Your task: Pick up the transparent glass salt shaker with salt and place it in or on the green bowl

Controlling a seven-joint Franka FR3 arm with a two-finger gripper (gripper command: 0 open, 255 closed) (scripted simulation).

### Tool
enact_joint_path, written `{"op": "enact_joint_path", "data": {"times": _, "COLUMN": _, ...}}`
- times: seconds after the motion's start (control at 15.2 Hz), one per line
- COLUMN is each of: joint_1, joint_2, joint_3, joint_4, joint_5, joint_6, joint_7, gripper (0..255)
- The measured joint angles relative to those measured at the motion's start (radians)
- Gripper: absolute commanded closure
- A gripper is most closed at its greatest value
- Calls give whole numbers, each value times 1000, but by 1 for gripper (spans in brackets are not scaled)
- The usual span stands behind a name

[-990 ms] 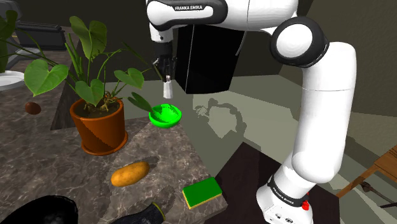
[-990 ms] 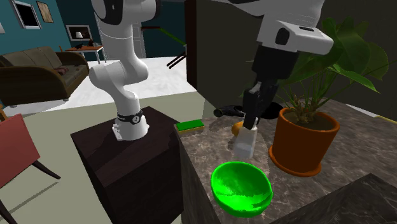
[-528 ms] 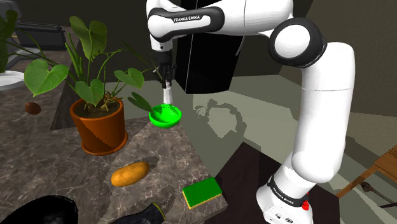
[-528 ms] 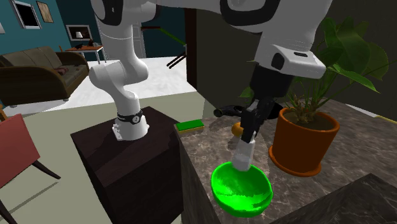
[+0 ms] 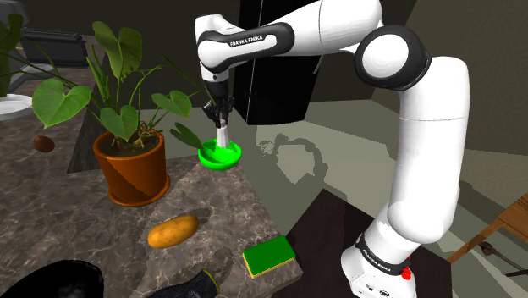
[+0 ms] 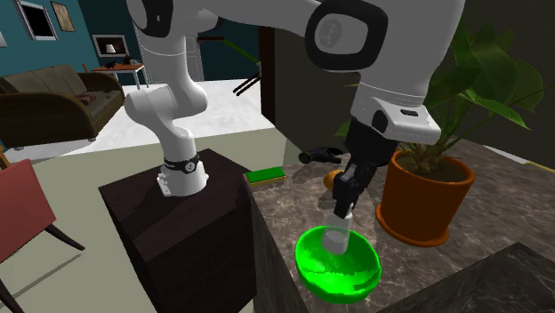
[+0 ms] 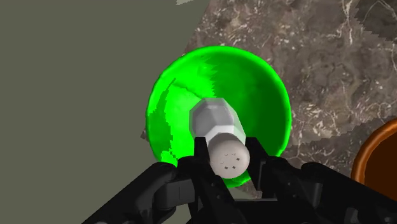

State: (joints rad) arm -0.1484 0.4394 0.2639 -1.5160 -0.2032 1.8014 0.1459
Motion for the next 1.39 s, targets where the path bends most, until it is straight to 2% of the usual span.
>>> {"op": "enact_joint_path", "data": {"times": 0.33, "joint_1": -1, "joint_2": 14, "joint_3": -3, "joint_4": -41, "joint_5": -6, "joint_6": 53, "joint_7": 7, "gripper": 255}}
{"op": "enact_joint_path", "data": {"times": 0.73, "joint_1": -1, "joint_2": 18, "joint_3": -3, "joint_4": -45, "joint_5": -7, "joint_6": 63, "joint_7": 9, "gripper": 255}}
{"op": "enact_joint_path", "data": {"times": 0.79, "joint_1": -1, "joint_2": 18, "joint_3": -3, "joint_4": -45, "joint_5": -7, "joint_6": 63, "joint_7": 9, "gripper": 0}}
{"op": "enact_joint_path", "data": {"times": 1.19, "joint_1": -1, "joint_2": 18, "joint_3": -3, "joint_4": -45, "joint_5": -7, "joint_6": 63, "joint_7": 9, "gripper": 0}}
{"op": "enact_joint_path", "data": {"times": 1.39, "joint_1": 7, "joint_2": 11, "joint_3": 1, "joint_4": 15, "joint_5": -2, "joint_6": -4, "joint_7": 7, "gripper": 0}}
